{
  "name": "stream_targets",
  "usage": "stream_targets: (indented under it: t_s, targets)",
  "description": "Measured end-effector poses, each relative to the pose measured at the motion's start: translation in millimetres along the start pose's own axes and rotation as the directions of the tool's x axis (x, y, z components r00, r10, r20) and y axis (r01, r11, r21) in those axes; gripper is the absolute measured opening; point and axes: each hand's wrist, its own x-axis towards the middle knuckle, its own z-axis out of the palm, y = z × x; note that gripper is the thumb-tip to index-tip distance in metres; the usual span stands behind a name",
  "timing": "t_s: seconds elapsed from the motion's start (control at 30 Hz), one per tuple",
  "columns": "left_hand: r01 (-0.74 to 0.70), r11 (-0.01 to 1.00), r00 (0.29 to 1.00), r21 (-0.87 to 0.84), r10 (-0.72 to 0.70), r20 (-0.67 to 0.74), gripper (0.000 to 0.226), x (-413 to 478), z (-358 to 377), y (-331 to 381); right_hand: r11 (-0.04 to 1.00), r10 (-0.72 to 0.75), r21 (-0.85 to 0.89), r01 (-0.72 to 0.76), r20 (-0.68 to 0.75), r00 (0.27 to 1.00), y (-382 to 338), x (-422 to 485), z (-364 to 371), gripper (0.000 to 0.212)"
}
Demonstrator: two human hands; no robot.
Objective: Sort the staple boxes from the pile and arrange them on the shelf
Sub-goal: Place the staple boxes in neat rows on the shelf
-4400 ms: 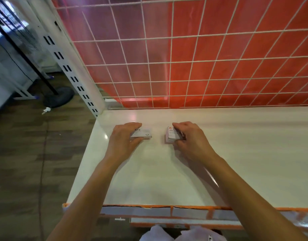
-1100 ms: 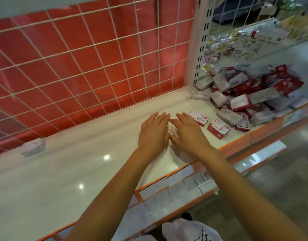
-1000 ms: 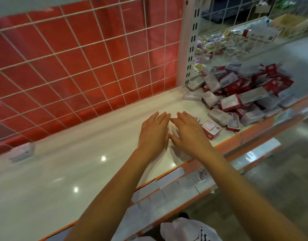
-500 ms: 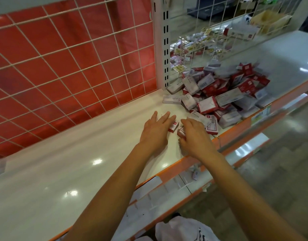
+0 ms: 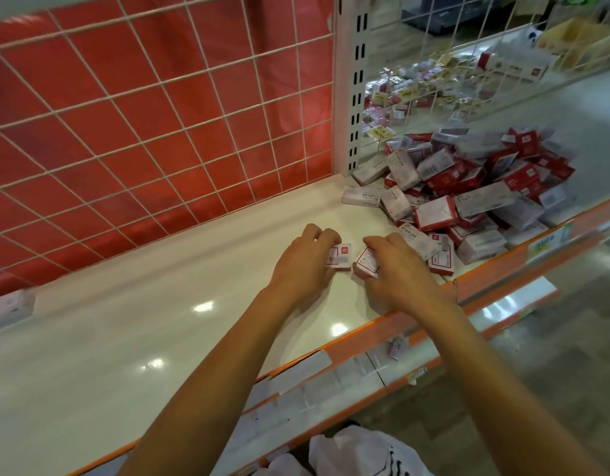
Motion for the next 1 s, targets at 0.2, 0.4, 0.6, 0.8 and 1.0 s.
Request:
stream_targets:
  t_s: [0.2, 0.4, 0.6, 0.8, 1.0]
  targets:
    - [0.139, 0.986, 0.990, -0.096, -0.138, 0.014, 0.045, -23, -18, -29, 0.960, -0.127, 0.256, 0.112, 0.041, 0.991, -20, 10, 6, 0.064]
    - [0.240, 0.928, 0.970, -0.284, -0.241, 0.032, 0.051, -48, -30, -59, 0.905, -0.171, 0.408, 0.121, 0.087, 0.982, -47, 16, 21, 0.069]
    - [0.214, 0.901, 0.973, -0.378, -0.231, 0.000, 0.045, -78, -44, -89, 0.816, -0.158, 0.573, 0.071, 0.103, 0.982, -70, 12, 35, 0.062]
    - [0.223, 0.835, 0.968, -0.503, -0.251, 0.012, 0.045, -101, -53, -110, 0.663, -0.224, 0.748, 0.003, 0.195, 0.955, -87, 2, 41, 0.041]
    - [0.242, 0.805, 0.959, -0.541, -0.284, 0.006, 0.039, -117, -58, -125, 0.597, -0.278, 0.802, -0.018, 0.228, 0.933, -103, -2, 49, 0.039]
